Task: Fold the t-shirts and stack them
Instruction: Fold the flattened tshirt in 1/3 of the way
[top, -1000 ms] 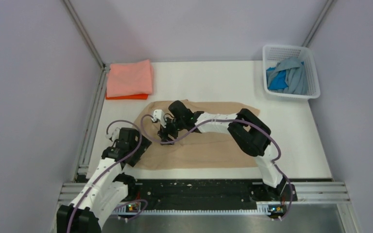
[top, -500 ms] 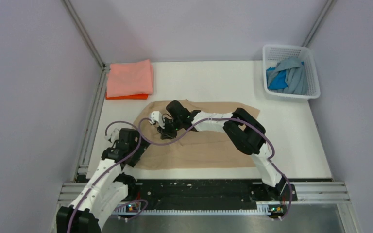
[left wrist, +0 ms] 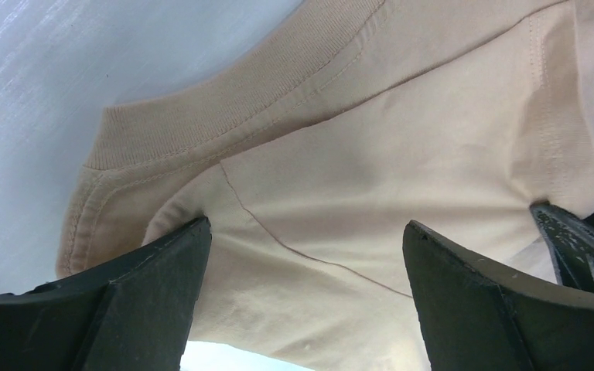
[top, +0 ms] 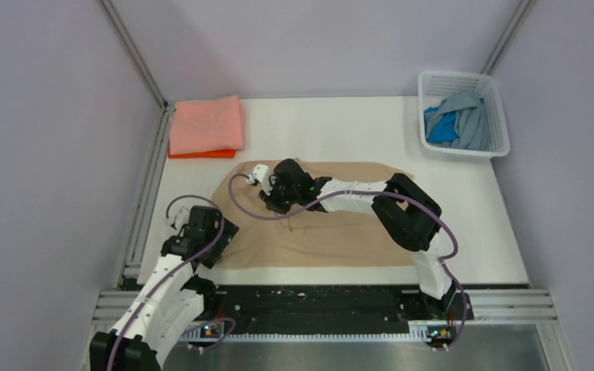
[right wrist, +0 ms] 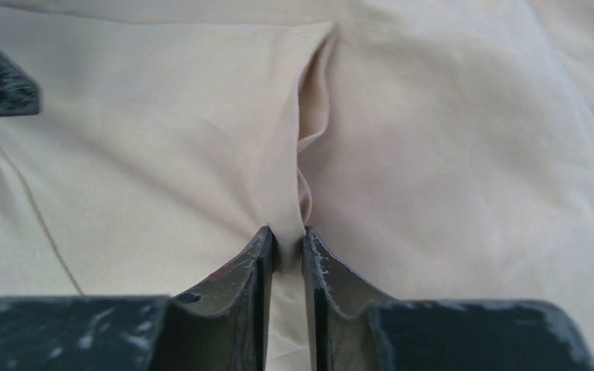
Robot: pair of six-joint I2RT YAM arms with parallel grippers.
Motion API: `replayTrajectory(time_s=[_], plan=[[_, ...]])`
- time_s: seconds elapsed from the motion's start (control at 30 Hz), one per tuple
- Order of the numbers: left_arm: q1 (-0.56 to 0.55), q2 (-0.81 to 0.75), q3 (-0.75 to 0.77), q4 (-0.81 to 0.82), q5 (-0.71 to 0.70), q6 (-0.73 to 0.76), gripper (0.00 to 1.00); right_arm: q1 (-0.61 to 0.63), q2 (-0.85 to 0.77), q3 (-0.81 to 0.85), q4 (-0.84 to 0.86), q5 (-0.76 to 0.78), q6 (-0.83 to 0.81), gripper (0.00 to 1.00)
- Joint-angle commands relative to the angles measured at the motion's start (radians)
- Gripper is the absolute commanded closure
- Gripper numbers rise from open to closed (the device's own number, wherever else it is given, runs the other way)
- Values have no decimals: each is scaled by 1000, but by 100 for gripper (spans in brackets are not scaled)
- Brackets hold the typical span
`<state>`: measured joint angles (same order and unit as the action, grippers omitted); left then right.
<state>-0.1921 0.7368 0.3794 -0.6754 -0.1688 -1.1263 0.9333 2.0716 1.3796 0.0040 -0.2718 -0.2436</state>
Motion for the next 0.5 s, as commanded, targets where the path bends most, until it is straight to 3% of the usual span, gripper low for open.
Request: replayTrajectory(time_s=[0.0, 0.27, 0.4, 0.47], plan=[[-1, -4, -23, -70, -45, -2, 1, -10, -75, -11, 18, 218, 110, 74], [-1, -18, -16, -91, -52, -12, 1, -10, -251, -96, -61, 700, 348, 39], [-1, -35, 8, -103, -46, 0, 1, -19, -434, -228, -82, 903, 529, 3], [-1, -44, 27, -110, -48, 12, 1, -41, -530, -311, -99, 897, 617, 1]])
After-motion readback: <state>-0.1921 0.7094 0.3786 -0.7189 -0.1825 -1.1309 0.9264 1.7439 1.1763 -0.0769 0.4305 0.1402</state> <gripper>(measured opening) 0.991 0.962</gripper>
